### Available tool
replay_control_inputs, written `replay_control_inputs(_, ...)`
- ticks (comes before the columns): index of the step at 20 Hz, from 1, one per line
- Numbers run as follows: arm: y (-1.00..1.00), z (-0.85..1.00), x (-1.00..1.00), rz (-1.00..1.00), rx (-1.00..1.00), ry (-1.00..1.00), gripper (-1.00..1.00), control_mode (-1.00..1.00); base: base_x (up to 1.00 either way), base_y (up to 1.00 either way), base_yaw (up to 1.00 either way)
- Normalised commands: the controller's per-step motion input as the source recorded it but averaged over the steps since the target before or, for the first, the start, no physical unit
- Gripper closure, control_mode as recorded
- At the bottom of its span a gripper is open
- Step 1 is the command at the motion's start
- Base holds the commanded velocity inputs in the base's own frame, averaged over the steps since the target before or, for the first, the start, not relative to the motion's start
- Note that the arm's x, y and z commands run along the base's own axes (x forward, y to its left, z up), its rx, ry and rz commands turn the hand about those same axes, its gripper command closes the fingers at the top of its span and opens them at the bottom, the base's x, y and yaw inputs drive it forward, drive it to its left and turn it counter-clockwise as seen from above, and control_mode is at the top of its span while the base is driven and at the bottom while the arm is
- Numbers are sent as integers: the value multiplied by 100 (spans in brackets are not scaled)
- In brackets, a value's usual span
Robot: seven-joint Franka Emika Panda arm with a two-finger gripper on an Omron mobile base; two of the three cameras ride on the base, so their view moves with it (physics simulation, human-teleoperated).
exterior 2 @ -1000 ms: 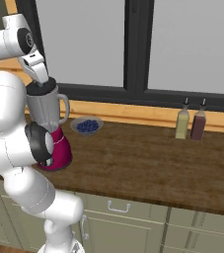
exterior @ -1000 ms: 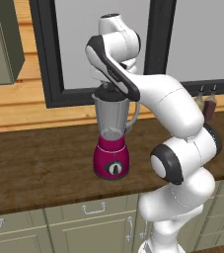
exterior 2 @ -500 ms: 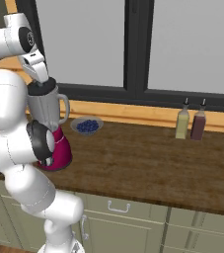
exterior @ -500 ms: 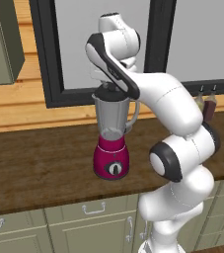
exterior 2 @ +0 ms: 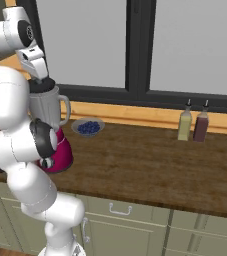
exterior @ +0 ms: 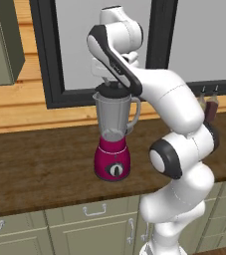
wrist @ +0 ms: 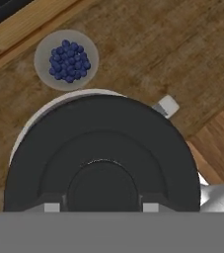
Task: Close the lid blender by securely placing the lid on top.
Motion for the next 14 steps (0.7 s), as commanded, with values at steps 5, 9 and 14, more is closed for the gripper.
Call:
replay_control_inputs(5,4,7,-16,0,0,6,100,-100,0,0,0)
replay_control_inputs(9,5,0,-18,0,0,5,100,-100,0,0,0)
replay_control_inputs(14,0,0,-12,0,0,1,100,-100,0,0,0)
